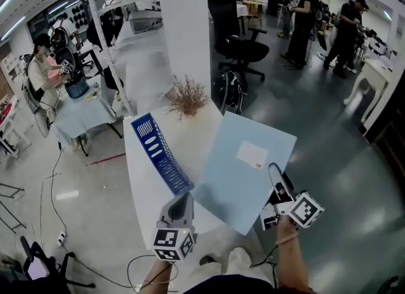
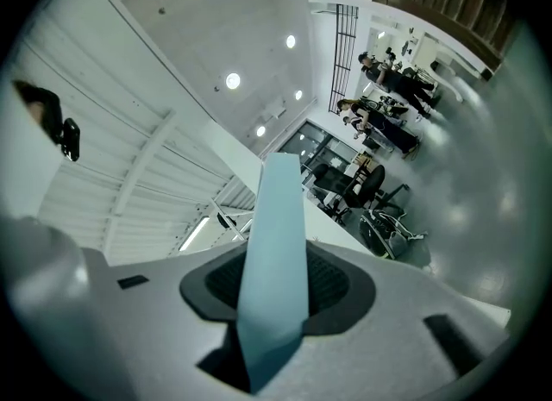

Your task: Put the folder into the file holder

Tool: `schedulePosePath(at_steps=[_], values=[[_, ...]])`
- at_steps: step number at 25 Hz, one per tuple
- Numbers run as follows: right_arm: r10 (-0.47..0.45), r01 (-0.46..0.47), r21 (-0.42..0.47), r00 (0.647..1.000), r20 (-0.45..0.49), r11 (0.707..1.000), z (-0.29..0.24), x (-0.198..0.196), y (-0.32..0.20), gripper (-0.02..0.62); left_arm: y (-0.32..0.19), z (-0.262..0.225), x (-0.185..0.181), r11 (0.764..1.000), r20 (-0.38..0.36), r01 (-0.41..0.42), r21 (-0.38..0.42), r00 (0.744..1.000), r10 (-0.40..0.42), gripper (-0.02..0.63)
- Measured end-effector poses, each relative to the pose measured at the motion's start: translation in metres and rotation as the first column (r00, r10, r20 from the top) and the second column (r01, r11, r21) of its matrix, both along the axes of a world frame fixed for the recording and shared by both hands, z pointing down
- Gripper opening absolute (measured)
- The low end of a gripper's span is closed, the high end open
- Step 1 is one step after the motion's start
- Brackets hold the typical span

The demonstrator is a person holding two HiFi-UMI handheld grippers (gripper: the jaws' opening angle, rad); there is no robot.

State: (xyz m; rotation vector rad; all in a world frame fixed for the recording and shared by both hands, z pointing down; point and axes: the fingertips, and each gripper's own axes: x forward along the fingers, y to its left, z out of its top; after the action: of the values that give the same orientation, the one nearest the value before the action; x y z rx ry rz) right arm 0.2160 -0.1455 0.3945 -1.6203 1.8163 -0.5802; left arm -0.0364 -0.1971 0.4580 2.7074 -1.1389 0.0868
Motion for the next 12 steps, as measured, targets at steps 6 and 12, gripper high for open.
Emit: schedulePosePath(at_steps=[6,12], values=[[0.033,-0.032,0.025,0.999,-0.034,0.999,-0.013,-0.023,0.002,0.155,-0.001,-0.001,-0.025,1.000,-0.010,-0.005,0.009,1.000,0.005,0.006],[0.052,-0.046,0.064,0.995,-0.085,0.997,-0.037,-0.050,0.000,0.155,0.000,-0.007,-0.045,1.000,-0.022,-0.006,0.010,1.000,0.007,0.006]])
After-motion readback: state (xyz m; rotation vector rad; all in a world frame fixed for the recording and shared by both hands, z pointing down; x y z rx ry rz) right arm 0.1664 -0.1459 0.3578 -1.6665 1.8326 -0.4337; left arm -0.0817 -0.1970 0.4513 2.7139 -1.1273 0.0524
